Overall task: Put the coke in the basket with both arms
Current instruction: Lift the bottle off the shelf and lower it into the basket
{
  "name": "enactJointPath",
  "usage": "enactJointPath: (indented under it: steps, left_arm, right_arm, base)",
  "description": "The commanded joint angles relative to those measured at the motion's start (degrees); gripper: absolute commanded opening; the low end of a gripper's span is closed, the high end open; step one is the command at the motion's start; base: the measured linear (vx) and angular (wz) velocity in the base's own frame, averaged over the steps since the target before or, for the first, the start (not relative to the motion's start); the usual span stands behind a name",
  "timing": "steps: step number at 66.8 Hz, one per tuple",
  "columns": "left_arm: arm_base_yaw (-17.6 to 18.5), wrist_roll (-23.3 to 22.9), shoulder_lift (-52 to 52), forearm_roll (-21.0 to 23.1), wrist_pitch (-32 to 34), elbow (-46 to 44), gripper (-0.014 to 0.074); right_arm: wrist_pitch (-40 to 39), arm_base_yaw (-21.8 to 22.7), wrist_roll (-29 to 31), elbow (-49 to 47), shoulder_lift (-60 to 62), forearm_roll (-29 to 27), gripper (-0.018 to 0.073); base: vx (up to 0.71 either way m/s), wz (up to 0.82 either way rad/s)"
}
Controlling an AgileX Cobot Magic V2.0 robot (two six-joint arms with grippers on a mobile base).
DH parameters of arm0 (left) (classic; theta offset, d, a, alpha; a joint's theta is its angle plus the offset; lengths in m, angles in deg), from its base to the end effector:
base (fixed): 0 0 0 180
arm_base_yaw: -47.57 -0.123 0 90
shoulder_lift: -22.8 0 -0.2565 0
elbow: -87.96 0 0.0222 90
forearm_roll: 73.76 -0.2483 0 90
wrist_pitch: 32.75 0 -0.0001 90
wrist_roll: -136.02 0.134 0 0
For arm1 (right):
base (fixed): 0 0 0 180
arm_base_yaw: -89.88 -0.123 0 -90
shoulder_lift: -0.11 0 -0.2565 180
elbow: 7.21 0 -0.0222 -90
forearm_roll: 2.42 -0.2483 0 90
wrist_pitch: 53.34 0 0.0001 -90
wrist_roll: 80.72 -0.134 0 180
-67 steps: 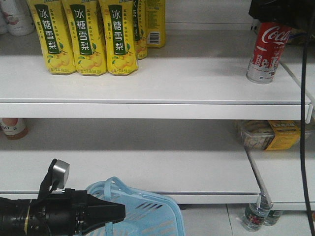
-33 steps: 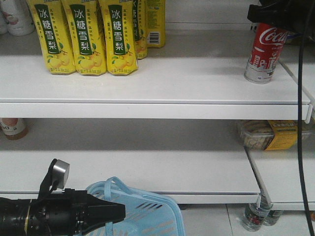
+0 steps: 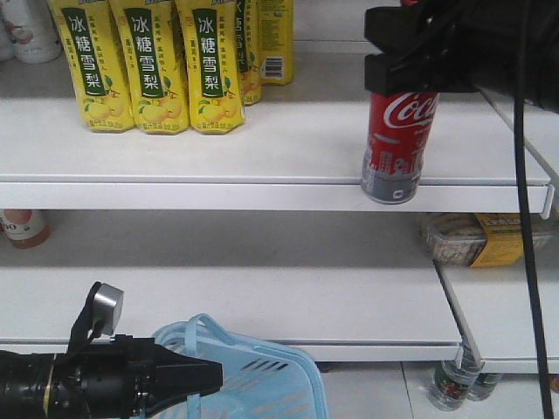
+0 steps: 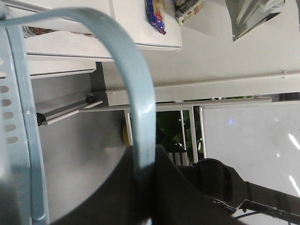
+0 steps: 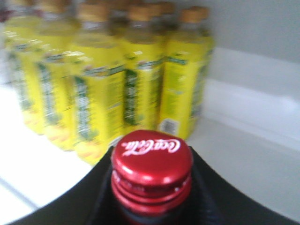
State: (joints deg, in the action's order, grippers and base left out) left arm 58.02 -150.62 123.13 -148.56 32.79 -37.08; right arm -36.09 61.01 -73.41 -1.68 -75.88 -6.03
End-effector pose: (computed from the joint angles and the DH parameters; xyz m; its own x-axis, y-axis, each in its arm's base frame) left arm 0.1972 -0.1560 0.1219 -0.9717 -0.1926 -0.1367 0.0746 0.2992 -0.9513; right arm 0.2726 0.1531 0.4100 -0.0991 -0.1316 -0.9863 -0.5067 0.8597 -0.0637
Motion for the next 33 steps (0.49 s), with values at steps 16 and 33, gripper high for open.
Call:
enactJointPath:
  steps: [16, 33]
  left_arm:
    - [0.21, 0.27, -1.87, 3.59, 13.35, -0.85, -0.0006]
    - [0.21, 0.27, -1.87, 3.59, 13.35, -0.85, -0.0006]
  right_arm:
    - [8.68, -9.83, -2.31, 2.48, 2.78, -2.52, -0.0005]
    - [-13.78, -14.57, -3.14, 23.73, 2.90, -17.82, -0.0005]
  base:
    - [0.00, 0.00]
    - [0.00, 0.00]
